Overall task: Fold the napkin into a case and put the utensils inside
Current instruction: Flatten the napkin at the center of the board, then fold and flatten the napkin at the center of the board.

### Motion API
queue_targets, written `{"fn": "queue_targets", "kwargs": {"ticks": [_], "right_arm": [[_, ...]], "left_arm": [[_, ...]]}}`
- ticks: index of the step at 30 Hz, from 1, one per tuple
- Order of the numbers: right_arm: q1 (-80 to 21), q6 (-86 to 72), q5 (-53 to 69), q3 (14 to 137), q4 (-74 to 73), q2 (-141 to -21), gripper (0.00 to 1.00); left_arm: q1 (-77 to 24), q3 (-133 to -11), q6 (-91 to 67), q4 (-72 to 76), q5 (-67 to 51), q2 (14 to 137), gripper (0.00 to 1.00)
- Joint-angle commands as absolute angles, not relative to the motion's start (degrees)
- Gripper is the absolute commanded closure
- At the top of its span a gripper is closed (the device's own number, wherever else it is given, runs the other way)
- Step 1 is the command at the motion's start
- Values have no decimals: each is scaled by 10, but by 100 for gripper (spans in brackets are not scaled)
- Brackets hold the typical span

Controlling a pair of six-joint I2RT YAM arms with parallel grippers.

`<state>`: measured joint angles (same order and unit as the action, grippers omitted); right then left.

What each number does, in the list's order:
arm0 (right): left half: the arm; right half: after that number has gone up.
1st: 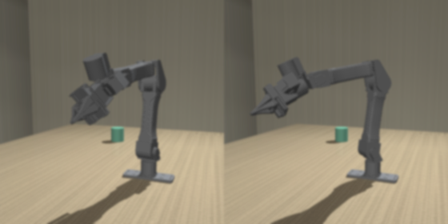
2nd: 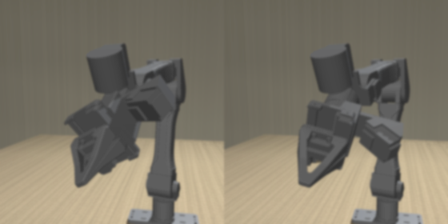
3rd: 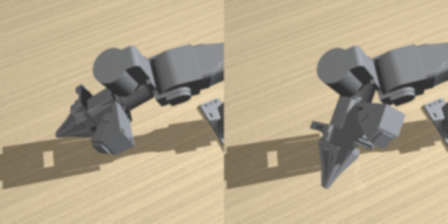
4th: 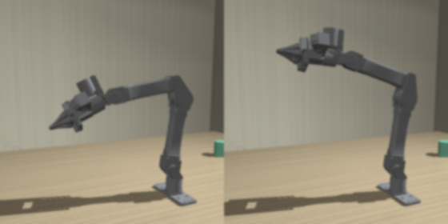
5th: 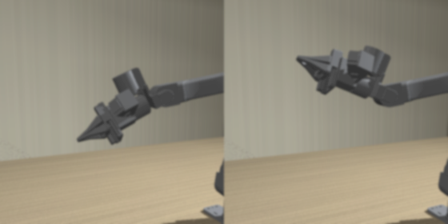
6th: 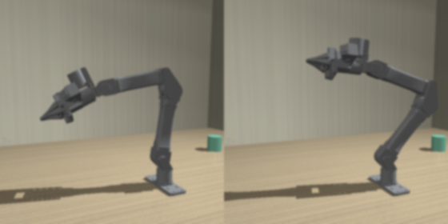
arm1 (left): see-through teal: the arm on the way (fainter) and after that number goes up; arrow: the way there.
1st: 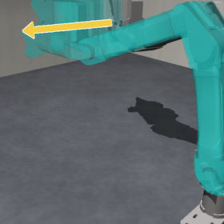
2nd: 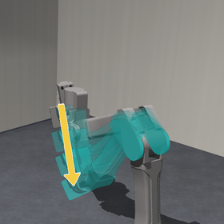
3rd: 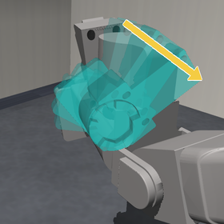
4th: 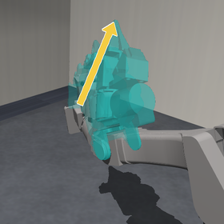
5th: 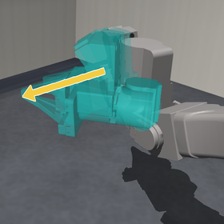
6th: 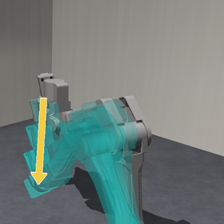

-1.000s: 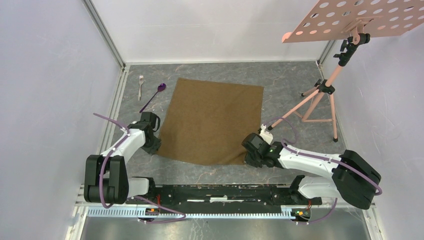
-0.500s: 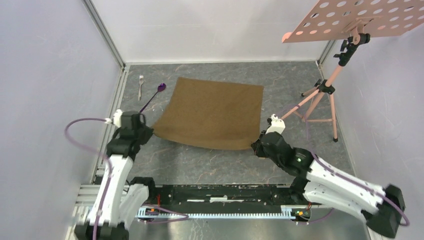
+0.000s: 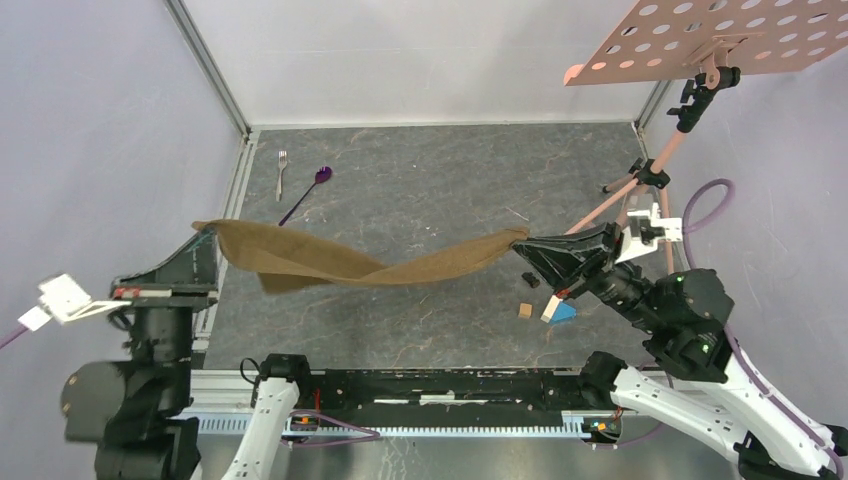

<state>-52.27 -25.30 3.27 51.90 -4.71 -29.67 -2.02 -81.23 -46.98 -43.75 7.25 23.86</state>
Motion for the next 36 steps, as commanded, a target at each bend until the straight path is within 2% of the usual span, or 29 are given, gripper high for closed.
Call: {"fn": "queue_targets", "kwargs": {"ticks": [1, 5, 8, 11, 17, 20, 25, 31, 36], "right_arm": [[-522, -214, 34, 521, -4, -303, 100], [-522, -211, -227, 536, -56, -333, 100], [-522, -227, -425, 572, -120, -399, 100], [-510, -216, -531, 592, -137, -483, 100], [-358, -202, -450, 560, -36, -609, 100], [-324, -162, -439, 553, 32, -688, 100], [-289, -126, -381, 589, 57, -796, 100], [-286, -83, -256, 637, 70, -857, 100], [-286, -78, -252, 665, 56, -888, 100]], "left_arm": [[-32, -836, -415, -426, 94, 287, 98], [-34, -828, -401, -412, 141, 349, 98], [-33, -819, -388, -393, 167, 436, 98], [-34, -810, -370, -355, 160, 550, 98], [-32, -818, -362, -243, 33, 797, 98], [-32, -839, -364, -199, 3, 901, 98], [-31, -905, -368, -199, -53, 1035, 98], [-30, -896, -356, -195, -13, 1034, 98], [-28, -895, -349, -208, -18, 1030, 98]]}}
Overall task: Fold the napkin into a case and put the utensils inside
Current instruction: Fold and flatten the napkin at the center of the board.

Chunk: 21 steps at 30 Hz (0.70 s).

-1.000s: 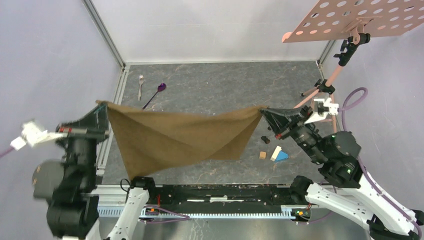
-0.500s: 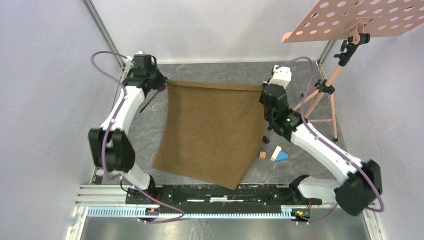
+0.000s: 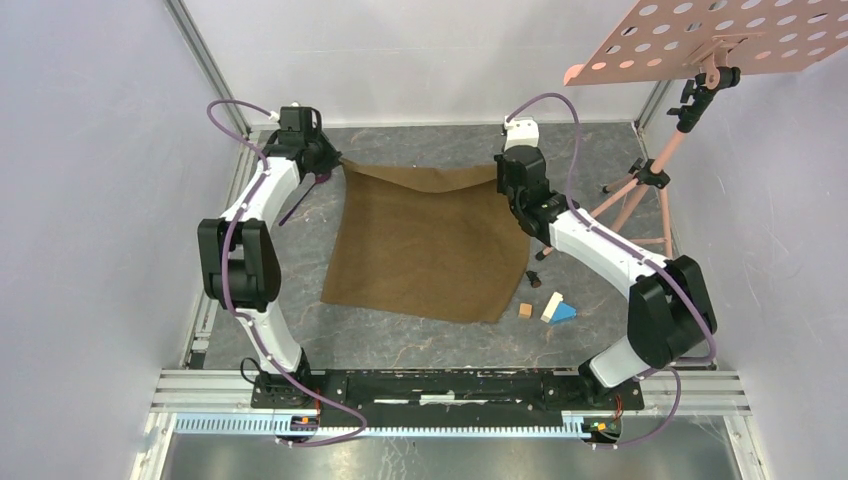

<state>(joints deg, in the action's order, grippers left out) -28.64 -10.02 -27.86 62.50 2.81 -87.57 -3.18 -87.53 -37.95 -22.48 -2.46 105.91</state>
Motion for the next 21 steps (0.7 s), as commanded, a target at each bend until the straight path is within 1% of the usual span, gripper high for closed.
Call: {"fn": "queue_targets", "kwargs": {"ticks": [1, 9, 10, 14, 18, 21], "right_arm": [[-285, -76, -255, 667, 53, -893, 100], [-279, -80, -170, 703, 81, -927, 100], [-279, -83, -164, 710, 82, -933, 100], [-279, -87, -107, 742, 71, -950, 100], [-282, -97, -101, 750, 28, -906, 100], [-287, -94, -85, 739, -17, -827, 100]], "left_arm": [[-27, -893, -351, -209, -20, 1030, 98], [-1, -912, -338, -221, -2, 991, 98], [18, -913, -330, -224, -2, 988, 98], [36, -908, -315, -233, 20, 960, 98], [37, -902, -323, -257, 14, 888, 98], [36, -887, -339, -278, 3, 796, 98]]}}
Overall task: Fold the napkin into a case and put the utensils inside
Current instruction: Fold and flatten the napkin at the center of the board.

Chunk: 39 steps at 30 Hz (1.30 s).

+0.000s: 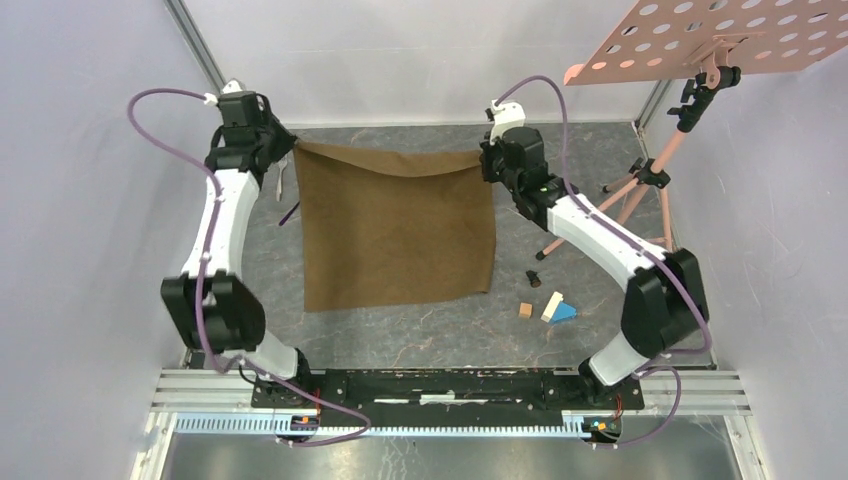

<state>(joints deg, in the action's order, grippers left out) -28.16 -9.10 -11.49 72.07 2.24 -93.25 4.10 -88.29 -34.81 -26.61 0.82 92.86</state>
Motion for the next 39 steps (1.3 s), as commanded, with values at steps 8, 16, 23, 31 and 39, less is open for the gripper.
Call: {"fn": "queue_targets", "kwargs": {"ticks": [8, 16, 23, 31, 39], "right_arm": [[-352, -102, 75, 621, 41, -536, 100], [-359, -148, 223, 573, 133, -379, 100], [-359, -160, 124, 576, 109, -375, 100], [-358, -156, -237, 623, 2, -497, 100], [-330, -104, -385, 563, 103, -683, 100]], "left_arm": [[36, -820, -361, -264, 25, 482, 98], [36, -836, -356, -219, 42, 320, 98], [36, -843, -318, -214, 94, 344, 98], [37, -790, -309, -134, 88, 553, 98], [34, -833, -347, -69, -18, 878, 98]]}}
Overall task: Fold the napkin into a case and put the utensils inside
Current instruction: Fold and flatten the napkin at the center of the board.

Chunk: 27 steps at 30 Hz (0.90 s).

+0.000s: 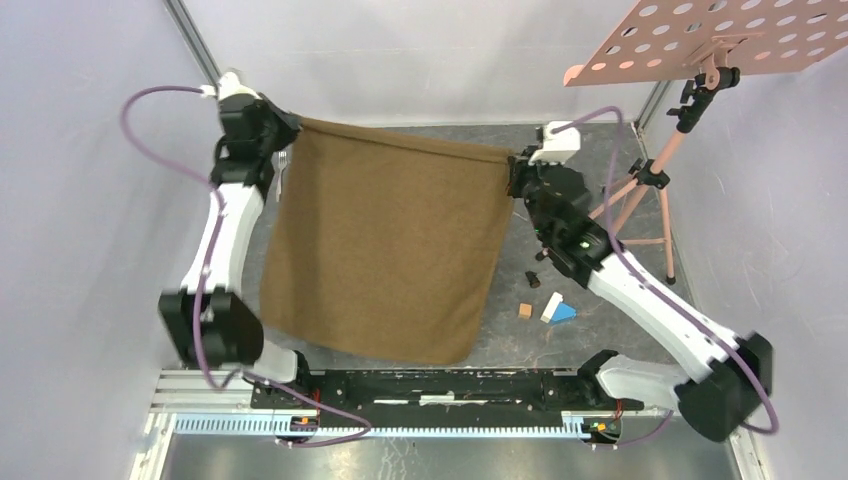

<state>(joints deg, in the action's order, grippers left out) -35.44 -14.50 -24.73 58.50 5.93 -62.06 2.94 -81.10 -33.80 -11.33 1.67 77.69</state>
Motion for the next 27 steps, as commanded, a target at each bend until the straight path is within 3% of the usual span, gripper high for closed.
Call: {"fn": "queue_targets", "kwargs": {"ticks": [1, 7, 15, 27], "right_arm": [[-322, -96, -387, 563, 115, -704, 100], [-282, -46, -379, 593, 156, -832, 100], [-273, -5, -292, 633, 80, -893, 100], [-274, -104, -72, 523, -76, -803, 100]], "left_arm": [[32, -843, -347, -63, -36, 917, 98], [15, -931, -346, -85, -110, 1074, 98], [12, -953, -322, -206, -138, 1103, 98], [12, -771, -326, -337, -158, 1015, 98]]}}
